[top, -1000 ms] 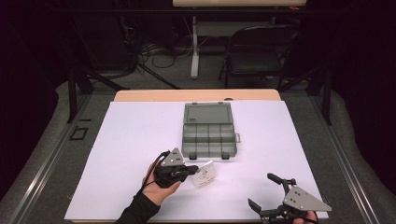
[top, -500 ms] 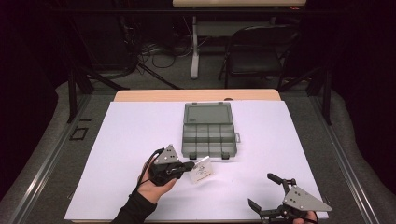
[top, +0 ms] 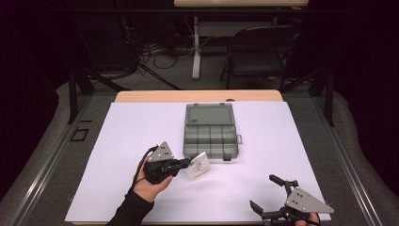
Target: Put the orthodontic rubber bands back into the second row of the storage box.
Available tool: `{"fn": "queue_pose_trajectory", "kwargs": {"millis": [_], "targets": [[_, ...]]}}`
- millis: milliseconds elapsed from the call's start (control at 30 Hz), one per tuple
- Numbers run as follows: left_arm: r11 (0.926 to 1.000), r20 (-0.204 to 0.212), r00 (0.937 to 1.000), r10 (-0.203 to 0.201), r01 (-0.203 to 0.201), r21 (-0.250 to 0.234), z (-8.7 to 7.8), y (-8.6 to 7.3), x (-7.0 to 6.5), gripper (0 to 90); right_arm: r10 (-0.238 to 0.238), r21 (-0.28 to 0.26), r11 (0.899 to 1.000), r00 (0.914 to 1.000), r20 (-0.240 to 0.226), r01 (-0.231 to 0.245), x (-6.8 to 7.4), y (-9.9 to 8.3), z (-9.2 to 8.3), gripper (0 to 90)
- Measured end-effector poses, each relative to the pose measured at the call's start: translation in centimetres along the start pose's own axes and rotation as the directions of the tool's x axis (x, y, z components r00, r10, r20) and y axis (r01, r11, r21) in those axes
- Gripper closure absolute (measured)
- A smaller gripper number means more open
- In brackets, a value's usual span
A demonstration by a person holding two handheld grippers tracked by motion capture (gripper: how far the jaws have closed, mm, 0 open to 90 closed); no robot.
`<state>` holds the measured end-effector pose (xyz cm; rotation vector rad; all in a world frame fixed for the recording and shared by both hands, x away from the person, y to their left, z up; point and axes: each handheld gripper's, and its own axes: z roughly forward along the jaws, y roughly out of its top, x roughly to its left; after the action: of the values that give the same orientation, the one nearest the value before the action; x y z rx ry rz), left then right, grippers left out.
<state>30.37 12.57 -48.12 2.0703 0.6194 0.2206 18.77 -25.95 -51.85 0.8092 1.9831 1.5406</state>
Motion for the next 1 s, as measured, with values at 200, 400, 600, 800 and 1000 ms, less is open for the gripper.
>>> {"fn": "queue_pose_trajectory", "kwargs": {"millis": [200, 400, 600, 800, 1000], "targets": [[0.9995, -0.017, 0.9998, 0.005, -0.005, -0.032, -0.6, 1.5, 0.9, 89.6, 0.006, 0.005, 1.0, 1.0, 0.002, -0.006, 0.0, 0.0, 0.0, 0.0], [0.9993, -0.04, 0.9991, 0.015, -0.016, -0.033, -0.9, 3.7, 2.3, 89.5, 0.001, 0.006, 1.0, 1.0, 0.002, -0.001, 0.0, 0.0, 0.1, 0.0], [0.9992, -0.051, 0.9982, 0.033, -0.034, -0.019, -0.7, 5.4, 3.3, 89.6, 0.007, -0.011, 1.0, 1.0, 0.006, -0.007, 0.0, -0.1, 0.1, 0.0], [0.9993, -0.048, 0.9981, 0.038, -0.038, 0.003, 0.4, 6.5, 4.2, 89.6, 0.006, -0.01, 1.0, 1.0, 0.007, -0.005, 0.0, -0.1, 0.1, 0.0], [0.9992, -0.044, 0.9984, 0.037, -0.036, 0.015, 1.4, 7.1, 4.9, 89.6, 0.005, -0.008, 1.0, 1.0, 0.004, -0.005, 0.0, -0.1, 0.1, 0.0]]}}
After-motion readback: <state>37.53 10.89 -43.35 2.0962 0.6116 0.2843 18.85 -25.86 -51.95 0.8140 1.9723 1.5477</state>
